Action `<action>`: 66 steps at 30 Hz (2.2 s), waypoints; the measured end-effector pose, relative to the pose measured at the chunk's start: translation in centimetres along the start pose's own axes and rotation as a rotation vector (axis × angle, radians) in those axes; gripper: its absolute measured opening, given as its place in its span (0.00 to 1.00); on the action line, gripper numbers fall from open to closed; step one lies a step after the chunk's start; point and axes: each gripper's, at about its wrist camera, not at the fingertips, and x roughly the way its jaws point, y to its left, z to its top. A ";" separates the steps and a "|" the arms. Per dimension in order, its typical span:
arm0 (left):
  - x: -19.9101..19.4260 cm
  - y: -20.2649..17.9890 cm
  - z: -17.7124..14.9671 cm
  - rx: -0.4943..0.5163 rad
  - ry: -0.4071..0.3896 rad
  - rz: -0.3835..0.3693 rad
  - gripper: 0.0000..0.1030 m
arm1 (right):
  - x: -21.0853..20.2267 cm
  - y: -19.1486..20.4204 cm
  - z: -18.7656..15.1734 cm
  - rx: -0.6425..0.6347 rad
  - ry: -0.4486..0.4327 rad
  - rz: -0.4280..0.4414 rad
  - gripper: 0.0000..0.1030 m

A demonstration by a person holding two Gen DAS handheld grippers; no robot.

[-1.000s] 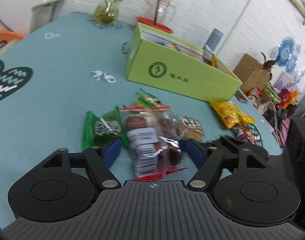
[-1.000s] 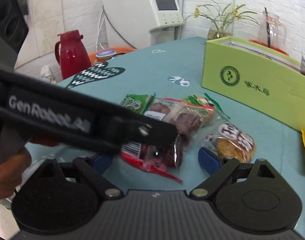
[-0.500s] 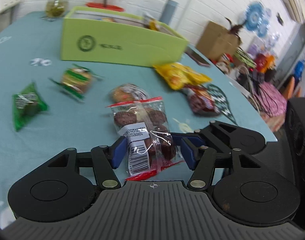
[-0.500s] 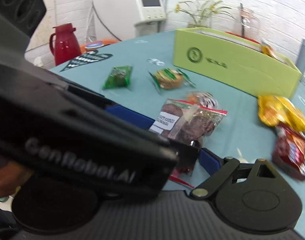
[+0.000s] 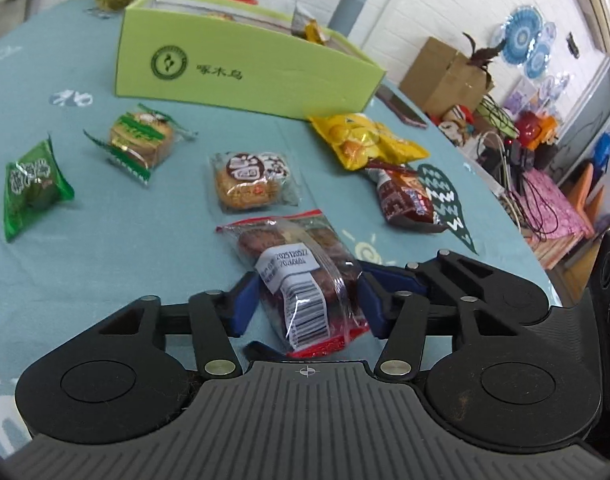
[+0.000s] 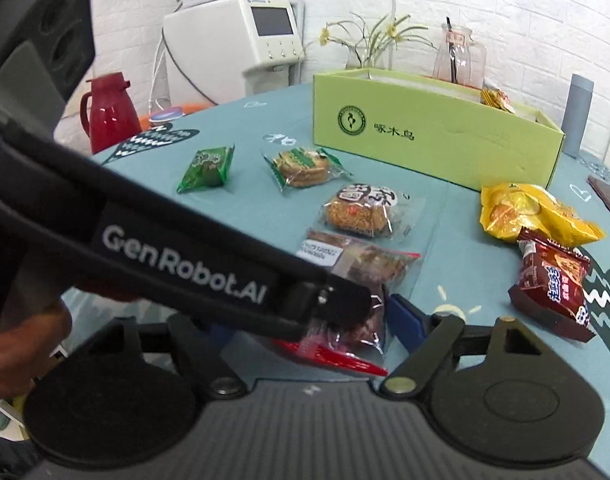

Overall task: Organize snacks
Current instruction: 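Grasp the clear bag of dark cookies with the left gripper and drop it into the box, then grasp the green-wrapped candy with the left gripper and drop it into the box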

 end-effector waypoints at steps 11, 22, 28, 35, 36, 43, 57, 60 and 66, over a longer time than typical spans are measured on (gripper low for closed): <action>-2.0 0.2 7.9 0.054 -0.155 -0.064 0.27 | -0.2 -2.2 7.6 -0.052 -0.129 -0.061 0.78; 5.1 6.8 23.9 0.087 -0.228 0.048 0.28 | 12.7 -9.8 21.6 -0.060 -0.109 -0.026 0.78; 10.2 11.8 24.7 0.031 -0.135 0.075 0.30 | 19.1 -10.1 21.9 -0.043 0.011 0.006 0.81; 7.2 9.9 23.8 0.082 -0.221 0.074 0.50 | 16.0 -9.5 21.3 -0.050 -0.060 -0.029 0.90; 6.3 9.3 23.6 0.092 -0.239 0.073 0.50 | 14.8 -9.3 21.2 -0.056 -0.081 -0.039 0.90; 1.0 6.8 21.1 0.129 -0.303 0.053 0.55 | 8.2 -7.0 18.7 -0.026 -0.158 -0.056 0.90; -4.1 13.9 11.3 -0.057 -0.241 0.131 0.61 | 5.4 2.4 8.3 0.089 -0.005 0.158 0.91; -4.6 16.2 9.5 -0.116 -0.215 0.126 0.60 | 6.3 4.3 8.1 0.039 0.026 0.165 0.91; -3.7 16.6 6.8 -0.063 -0.148 0.116 0.56 | 8.3 7.2 8.4 -0.007 0.048 0.213 0.90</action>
